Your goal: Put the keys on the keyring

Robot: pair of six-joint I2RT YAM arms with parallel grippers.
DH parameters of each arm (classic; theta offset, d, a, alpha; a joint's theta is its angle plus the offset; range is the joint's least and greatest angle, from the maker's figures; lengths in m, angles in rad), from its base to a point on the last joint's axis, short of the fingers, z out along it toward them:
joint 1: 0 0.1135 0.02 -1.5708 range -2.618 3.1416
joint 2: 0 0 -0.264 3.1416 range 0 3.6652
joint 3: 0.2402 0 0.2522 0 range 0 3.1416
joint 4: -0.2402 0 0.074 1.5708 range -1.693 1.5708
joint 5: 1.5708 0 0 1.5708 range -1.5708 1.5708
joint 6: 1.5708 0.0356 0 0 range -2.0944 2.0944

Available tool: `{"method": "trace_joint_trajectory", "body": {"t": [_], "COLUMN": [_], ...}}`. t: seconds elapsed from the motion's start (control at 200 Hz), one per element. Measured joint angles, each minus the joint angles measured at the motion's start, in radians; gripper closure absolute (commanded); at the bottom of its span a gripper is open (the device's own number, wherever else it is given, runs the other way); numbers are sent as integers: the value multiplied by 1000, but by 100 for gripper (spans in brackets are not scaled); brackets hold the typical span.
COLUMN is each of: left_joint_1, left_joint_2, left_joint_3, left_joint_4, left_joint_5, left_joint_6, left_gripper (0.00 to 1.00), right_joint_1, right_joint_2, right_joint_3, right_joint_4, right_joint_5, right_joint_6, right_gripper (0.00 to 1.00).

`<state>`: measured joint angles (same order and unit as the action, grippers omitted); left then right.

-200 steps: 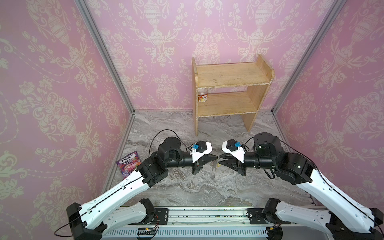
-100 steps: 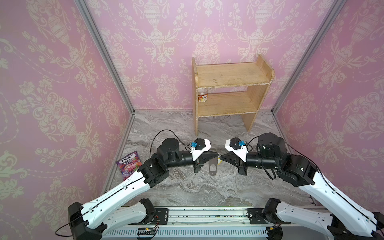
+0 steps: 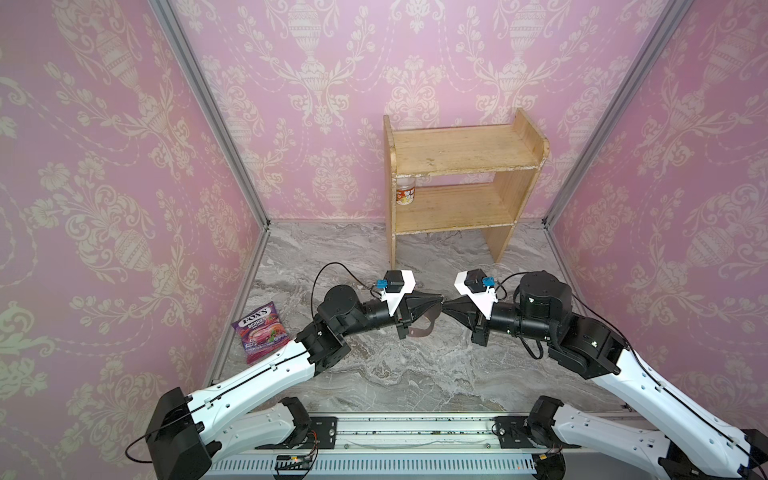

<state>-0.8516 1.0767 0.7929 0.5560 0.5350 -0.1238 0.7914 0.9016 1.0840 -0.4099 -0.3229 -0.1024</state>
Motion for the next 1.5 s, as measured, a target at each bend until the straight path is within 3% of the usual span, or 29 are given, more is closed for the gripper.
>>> {"method": "trace_joint_trajectory", "body": {"t": [0.13,0.275,0.615,1.151,1.501], "left_joint_1": [0,-3,-10,-10,-10], "left_joint_2": [4,1,-6,78,99], "left_joint_3": [-11,-26,-160,-190,-190], "left_joint_4": [44,50,111,365,417], "left_joint_5": [-10,-14,9,55,89], "left_joint_6": [-8,5,76,75,55], "left_gripper": [100,100,100,100,100], "right_joint_1": [0,6,-28,-107,-109], "right_joint_2": [-1,-3,-55,-101,-106], "right_joint_3": [0,0,2,-70,-79], "right_joint_4": [16,-8,-171,-78,-17], "right_joint_5": [7,13,21,-91,-146], "right_joint_6": [2,-4,-43,-1,18], "right_gripper": [100,80,64,74,82]}}
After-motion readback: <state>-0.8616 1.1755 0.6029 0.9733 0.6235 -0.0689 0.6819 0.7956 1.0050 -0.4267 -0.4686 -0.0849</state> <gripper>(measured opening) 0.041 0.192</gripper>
